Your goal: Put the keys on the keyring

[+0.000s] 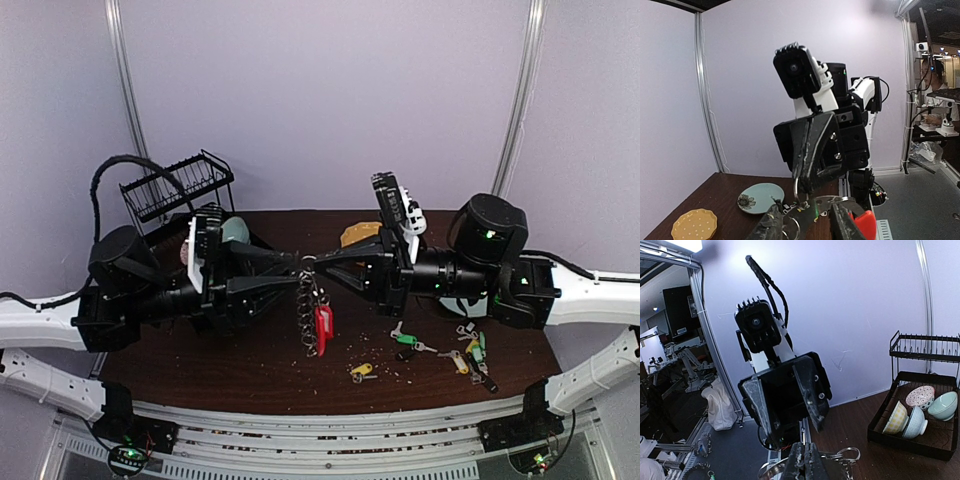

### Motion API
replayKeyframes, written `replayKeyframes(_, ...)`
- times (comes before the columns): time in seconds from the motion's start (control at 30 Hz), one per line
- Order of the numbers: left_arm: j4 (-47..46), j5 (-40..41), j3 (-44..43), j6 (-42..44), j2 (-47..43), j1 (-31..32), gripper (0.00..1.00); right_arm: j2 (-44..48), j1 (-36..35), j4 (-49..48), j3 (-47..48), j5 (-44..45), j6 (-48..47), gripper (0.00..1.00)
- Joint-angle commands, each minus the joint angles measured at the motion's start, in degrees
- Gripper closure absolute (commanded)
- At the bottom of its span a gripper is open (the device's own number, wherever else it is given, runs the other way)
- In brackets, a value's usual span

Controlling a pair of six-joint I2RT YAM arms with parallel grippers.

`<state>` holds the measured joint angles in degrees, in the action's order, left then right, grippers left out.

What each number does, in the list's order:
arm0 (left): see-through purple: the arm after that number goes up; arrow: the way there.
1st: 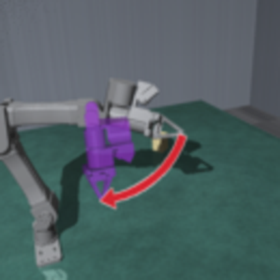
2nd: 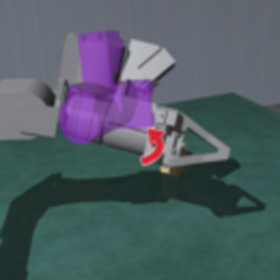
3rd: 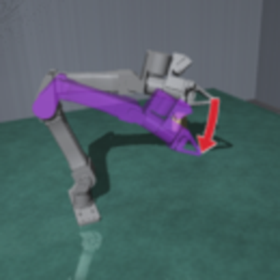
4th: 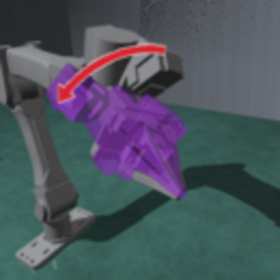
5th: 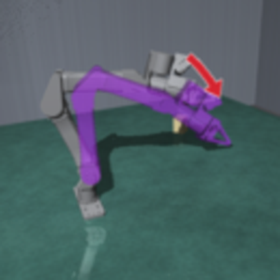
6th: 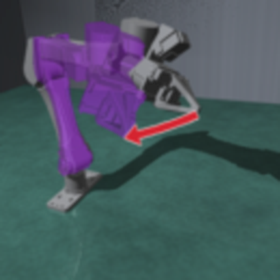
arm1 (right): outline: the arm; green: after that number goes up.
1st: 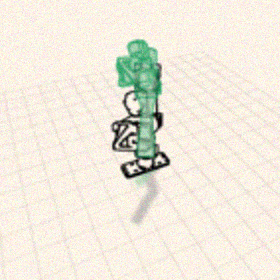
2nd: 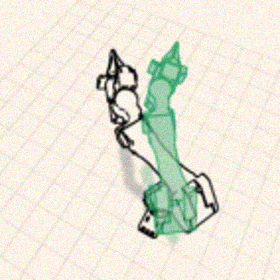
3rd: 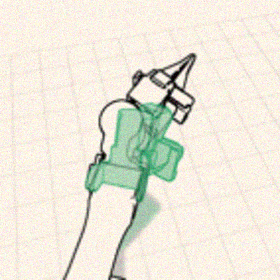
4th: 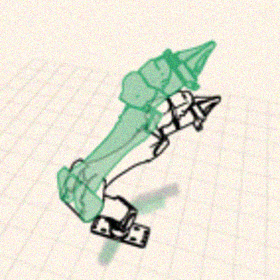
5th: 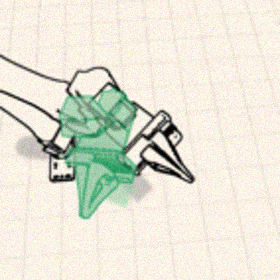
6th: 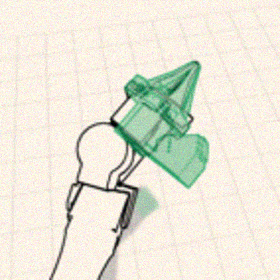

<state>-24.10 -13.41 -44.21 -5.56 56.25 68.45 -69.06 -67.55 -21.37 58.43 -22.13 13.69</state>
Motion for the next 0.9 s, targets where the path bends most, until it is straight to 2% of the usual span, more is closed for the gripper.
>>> replayKeyframes(0.0,1.0,1.21,-3.33,-0.81,3.68,-0.15,0.66,0.64,-0.31,-2.74,-0.17,-0.18,0.28,1.0)
replayKeyframes(0.23,-2.12,-0.52,-3.57,-0.95,4.41,-0.15,0.78,0.93,-0.33,-2.45,-0.51,-0.11,0.03,1.0)
replayKeyframes(0.47,-5.31,-1.47,-0.97,-0.9,1.27,-0.15,0.78,0.98,-0.39,-2.54,-0.74,-0.28,-0.07,1.0)
replayKeyframes(0.6,-3.17,-0.49,-1.58,-0.38,1.15,-0.15,0.91,0.86,-0.39,-3.03,-0.61,-0.58,0.17,1.0)
replayKeyframes(0.63,-2.04,-0.31,-2.21,-0.16,1.56,-0.15,0.92,0.85,-0.39,-3.14,-0.53,-0.68,0.19,1.0)
replayKeyframes(0.8,0.84,0.74,-3.36,0.35,2.3,-0.15,0.77,0.96,-0.31,-3.24,-0.45,-0.87,0.24,1.0)
replayKeyframes(0.87,1.63,1.23,-3.74,0.37,2.63,-0.15,0.76,0.86,-0.34,-3.24,-0.38,-0.94,0.28,1.0)
